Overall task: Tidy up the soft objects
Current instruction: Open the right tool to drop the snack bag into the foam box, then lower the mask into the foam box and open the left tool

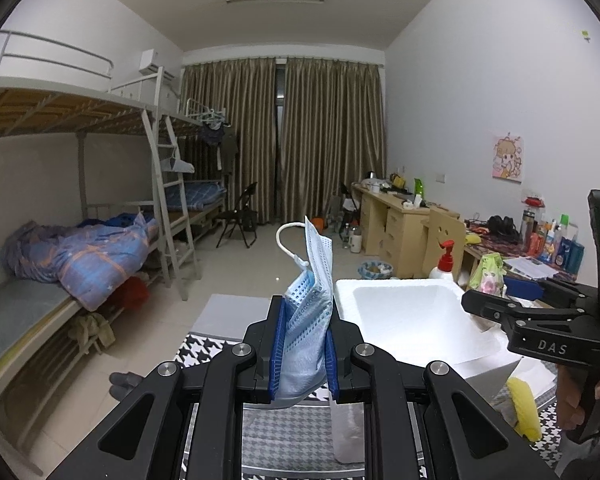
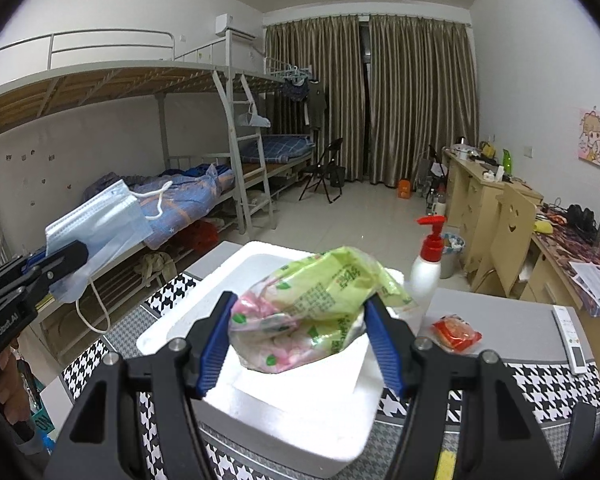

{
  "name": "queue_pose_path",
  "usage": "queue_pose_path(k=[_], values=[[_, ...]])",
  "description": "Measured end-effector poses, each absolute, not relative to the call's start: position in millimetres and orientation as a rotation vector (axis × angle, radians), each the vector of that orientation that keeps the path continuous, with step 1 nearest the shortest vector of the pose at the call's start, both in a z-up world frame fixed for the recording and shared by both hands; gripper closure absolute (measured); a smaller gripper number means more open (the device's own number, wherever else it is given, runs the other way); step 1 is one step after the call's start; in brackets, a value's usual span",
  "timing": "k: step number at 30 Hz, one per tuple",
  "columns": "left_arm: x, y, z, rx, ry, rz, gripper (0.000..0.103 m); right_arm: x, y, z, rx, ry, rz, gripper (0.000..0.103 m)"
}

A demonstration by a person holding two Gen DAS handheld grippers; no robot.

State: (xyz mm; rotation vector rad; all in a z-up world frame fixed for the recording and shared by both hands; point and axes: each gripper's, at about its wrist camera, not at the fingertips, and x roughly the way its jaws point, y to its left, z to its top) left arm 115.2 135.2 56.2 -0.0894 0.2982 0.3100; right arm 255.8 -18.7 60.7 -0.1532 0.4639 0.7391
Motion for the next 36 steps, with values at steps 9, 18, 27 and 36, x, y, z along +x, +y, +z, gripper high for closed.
queue_pose_path(k=[9,18,27,36], values=[[113,145,50,-0.116,0.303,0.329,0.084,268,-4,55,-0.167,0.497,0.739,0.035],[115,147,49,-0.127,0.304,0.332,0.084,270,1,50,-0.187,0.503,0.741,0.019],[116,150,49,-0.132,0.297,0.321,0.084,266,-7,58,-0.176,0.480,0.744,0.015],[125,140,57,-0.113,0.291,0.263,0.084,258,-23,66,-0.165,0.431,0.710,0.006]])
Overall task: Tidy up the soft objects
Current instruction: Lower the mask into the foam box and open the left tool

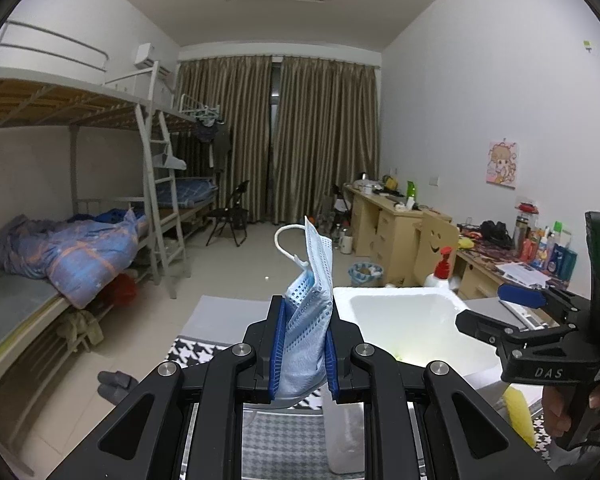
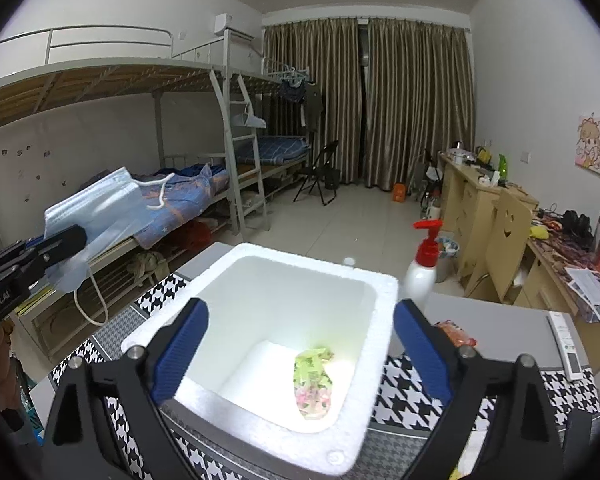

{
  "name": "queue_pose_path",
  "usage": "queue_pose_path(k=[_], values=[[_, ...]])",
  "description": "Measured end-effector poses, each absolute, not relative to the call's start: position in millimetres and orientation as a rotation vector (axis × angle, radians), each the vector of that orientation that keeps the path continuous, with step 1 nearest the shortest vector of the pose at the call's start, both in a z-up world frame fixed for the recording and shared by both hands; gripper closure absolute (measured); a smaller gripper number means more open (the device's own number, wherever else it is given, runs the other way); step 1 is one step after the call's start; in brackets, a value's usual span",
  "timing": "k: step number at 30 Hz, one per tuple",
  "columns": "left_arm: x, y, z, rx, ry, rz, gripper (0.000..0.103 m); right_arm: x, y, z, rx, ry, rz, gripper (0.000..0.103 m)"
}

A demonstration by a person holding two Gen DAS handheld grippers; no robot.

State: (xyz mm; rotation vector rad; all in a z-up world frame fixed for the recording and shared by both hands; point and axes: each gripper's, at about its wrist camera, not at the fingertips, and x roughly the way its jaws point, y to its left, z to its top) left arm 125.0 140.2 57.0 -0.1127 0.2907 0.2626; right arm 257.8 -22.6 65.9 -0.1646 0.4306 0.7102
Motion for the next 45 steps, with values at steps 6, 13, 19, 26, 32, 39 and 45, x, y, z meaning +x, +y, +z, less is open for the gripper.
queue_pose_path(k=[6,13,19,26,32,39,45], values=[[133,133,65,-0.102,0.287,0.227,0.084,258,-35,69,-0.152,0.416,0.686,0.005],[145,120,73,-0.081,0.292,0.175,0.084,254,-50,69,-0.136,0.401,0.669,0.005],[158,107,76,-0.069,0.306,0.136,0.084,255,-62,65,-0.124,0.397,0.644,0.005],[174,95,75,-0.054,0.333,0.101,0.084,257,-78,62,-0.108,0.400,0.609,0.005],[187,85,72,-0.042,0.357,0.075,0.084,258,-94,59,-0.091,0.402,0.581,0.005],[203,77,69,-0.035,0.389,0.056,0.084,259,-111,55,-0.072,0.403,0.553,0.005],[215,74,63,-0.026,0.421,0.056,0.083,262,-124,52,-0.055,0.408,0.538,0.005]])
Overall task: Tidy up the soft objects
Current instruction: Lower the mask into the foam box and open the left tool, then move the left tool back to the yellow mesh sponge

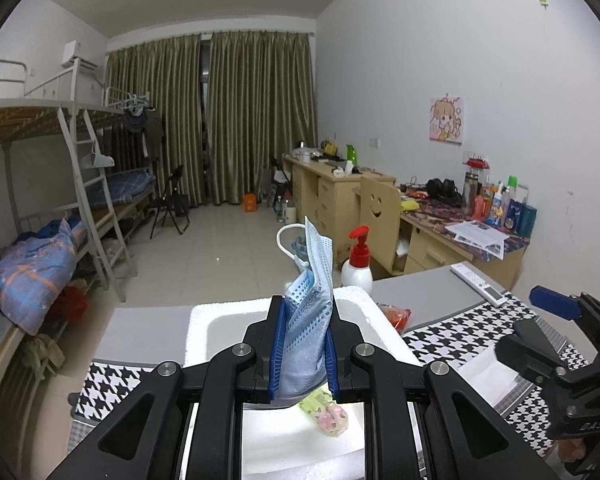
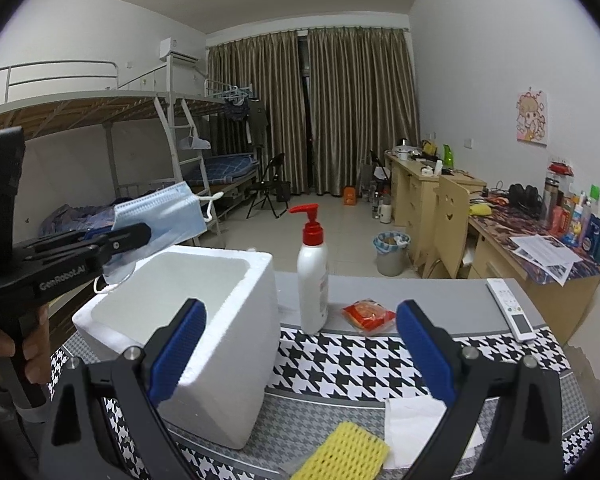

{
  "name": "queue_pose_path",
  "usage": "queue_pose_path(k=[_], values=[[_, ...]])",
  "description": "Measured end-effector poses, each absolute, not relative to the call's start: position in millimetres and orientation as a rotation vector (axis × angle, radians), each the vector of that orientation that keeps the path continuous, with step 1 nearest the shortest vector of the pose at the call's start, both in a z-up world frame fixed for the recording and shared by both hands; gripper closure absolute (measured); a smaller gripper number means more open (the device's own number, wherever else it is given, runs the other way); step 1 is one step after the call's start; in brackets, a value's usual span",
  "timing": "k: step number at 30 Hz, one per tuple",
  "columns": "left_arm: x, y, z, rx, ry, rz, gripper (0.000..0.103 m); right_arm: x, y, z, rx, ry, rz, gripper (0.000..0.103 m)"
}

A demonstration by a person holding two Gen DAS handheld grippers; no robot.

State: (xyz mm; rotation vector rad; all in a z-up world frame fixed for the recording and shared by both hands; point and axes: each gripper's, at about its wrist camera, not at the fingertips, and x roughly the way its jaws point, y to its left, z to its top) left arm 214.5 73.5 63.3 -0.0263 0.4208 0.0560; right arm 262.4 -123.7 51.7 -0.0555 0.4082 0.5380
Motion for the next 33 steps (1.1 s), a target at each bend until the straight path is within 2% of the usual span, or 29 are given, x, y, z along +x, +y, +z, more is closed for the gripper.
queue_pose_path(k=[6,9,10,11,12,14,16,33], values=[[227,69,55,-0.012,0.463,0.061,0.066,265,-134,49,-0.039,0.414,0.523,0.005],[232,69,51,-0.015,0.477,0.068,0.048,266,-138,47,-0.032,0.418,0.514,0.005],[233,69,50,-0.015,0.480,0.070,0.033,267,-140,47,-0.029,0.421,0.512,0.005],[233,69,49,-0.013,0.477,0.077,0.024,268,-142,46,-0.026,0.422,0.509,0.005],[233,69,50,-0.013,0.472,0.086,0.021,268,-142,46,-0.024,0.422,0.506,0.005],[232,69,50,-0.013,0.462,0.103,0.009,268,-144,46,-0.019,0.422,0.503,0.005],[230,70,52,-0.018,0.445,0.121,0.004,267,-146,46,-0.017,0.420,0.503,0.005],[190,49,73,-0.023,0.351,0.053,0.002,244,-162,54,-0.030,0.392,0.480,0.005]])
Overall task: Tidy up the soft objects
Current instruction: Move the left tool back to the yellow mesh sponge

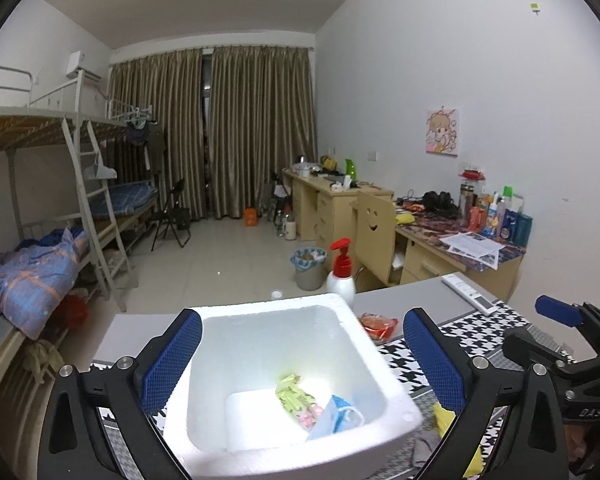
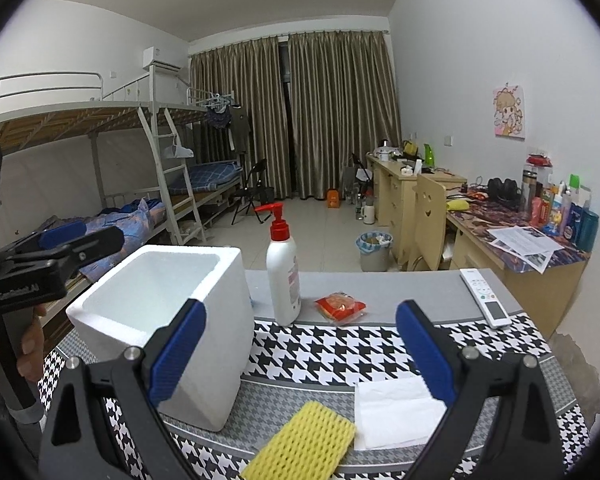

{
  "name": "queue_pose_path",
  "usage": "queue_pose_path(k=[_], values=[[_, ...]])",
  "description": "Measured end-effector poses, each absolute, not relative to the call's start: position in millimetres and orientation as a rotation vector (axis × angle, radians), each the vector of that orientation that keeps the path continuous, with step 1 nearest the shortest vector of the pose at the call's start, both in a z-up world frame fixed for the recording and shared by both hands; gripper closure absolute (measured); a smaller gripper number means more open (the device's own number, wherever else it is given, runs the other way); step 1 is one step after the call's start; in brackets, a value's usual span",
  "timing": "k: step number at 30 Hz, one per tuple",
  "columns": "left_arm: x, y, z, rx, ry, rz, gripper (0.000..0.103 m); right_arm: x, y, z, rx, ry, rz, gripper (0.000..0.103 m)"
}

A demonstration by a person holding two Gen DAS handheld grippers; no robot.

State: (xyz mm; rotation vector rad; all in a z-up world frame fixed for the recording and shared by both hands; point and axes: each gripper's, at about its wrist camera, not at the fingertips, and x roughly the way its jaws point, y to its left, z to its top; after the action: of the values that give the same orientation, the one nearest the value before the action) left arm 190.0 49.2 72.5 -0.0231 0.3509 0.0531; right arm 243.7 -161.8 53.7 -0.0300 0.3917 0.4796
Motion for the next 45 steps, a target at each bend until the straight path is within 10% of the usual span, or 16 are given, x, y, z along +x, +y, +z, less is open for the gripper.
queue_pose_path(k=[45], values=[[161,-53,35,0.040,0.425,-0.171,0.002,217,-244,33,0.009,0.419,0.319,0.005]])
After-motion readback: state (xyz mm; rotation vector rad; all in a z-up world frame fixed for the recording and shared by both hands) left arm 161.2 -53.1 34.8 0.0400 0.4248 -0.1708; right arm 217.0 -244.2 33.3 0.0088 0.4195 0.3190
